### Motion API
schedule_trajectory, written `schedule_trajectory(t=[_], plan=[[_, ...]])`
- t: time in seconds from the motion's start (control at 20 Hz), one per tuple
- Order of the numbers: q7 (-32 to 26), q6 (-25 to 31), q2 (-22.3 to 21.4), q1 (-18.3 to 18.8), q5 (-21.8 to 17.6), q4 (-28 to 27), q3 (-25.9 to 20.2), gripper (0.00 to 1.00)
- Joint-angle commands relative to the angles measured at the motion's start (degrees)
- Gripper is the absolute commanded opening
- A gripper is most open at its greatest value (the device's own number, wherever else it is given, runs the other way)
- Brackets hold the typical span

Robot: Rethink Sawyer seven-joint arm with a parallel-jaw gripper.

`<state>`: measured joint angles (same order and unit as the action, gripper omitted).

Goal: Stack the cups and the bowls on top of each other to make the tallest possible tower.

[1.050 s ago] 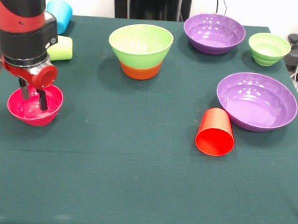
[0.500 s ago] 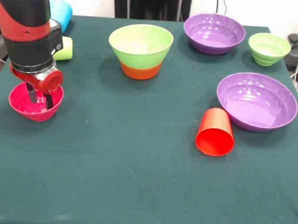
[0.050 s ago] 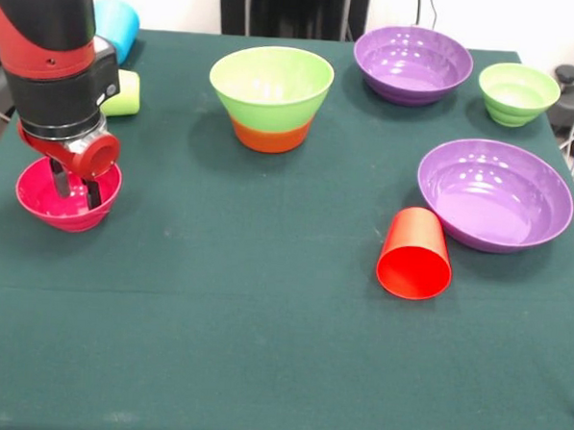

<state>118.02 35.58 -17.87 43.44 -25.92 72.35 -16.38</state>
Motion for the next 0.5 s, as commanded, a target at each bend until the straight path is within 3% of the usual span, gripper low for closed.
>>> schedule_trajectory(t=[0.05, 0.3, 0.5], plan=[[-9.2, 0.8, 0.9, 0.2, -1.8, 0.9, -4.0, 1.0], [-8.0, 0.8, -1.1, -0.4, -1.7, 2.5, -3.4, 1.0], [-6.6, 1.8, -5.3, -0.6, -0.6, 6.6, -3.0, 1.0]])
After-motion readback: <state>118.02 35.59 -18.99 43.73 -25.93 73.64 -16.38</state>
